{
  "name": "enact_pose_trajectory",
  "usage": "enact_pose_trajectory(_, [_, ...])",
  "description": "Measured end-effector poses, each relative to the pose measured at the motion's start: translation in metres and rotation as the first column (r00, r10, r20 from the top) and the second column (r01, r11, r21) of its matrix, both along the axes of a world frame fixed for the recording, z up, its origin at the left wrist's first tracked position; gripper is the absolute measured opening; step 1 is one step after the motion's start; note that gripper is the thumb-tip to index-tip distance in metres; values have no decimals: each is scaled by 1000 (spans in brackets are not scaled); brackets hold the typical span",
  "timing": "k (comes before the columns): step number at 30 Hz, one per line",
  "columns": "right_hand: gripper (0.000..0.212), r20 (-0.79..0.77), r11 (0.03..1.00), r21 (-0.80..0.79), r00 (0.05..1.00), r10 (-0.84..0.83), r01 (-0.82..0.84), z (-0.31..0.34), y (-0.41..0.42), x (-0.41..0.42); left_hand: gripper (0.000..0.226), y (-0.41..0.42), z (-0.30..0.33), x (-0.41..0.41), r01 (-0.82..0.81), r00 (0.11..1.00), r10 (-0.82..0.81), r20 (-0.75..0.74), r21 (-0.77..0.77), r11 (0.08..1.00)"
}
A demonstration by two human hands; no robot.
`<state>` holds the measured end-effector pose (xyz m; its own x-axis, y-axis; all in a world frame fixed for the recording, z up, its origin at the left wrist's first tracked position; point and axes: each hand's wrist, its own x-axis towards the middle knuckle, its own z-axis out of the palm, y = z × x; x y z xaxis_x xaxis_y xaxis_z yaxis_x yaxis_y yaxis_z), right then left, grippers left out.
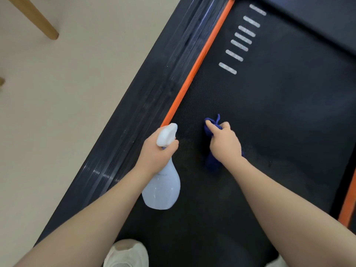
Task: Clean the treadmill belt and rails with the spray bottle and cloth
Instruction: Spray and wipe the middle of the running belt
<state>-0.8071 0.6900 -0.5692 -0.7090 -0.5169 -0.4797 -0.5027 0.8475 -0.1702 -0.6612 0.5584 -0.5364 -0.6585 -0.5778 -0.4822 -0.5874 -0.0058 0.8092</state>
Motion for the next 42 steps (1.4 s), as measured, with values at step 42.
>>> enact_pose_trajectory(42, [59,-276,891,-34,861,426,-452,12,-190,-58,24,-53,32,-16,-506,861,509,21,-65,860])
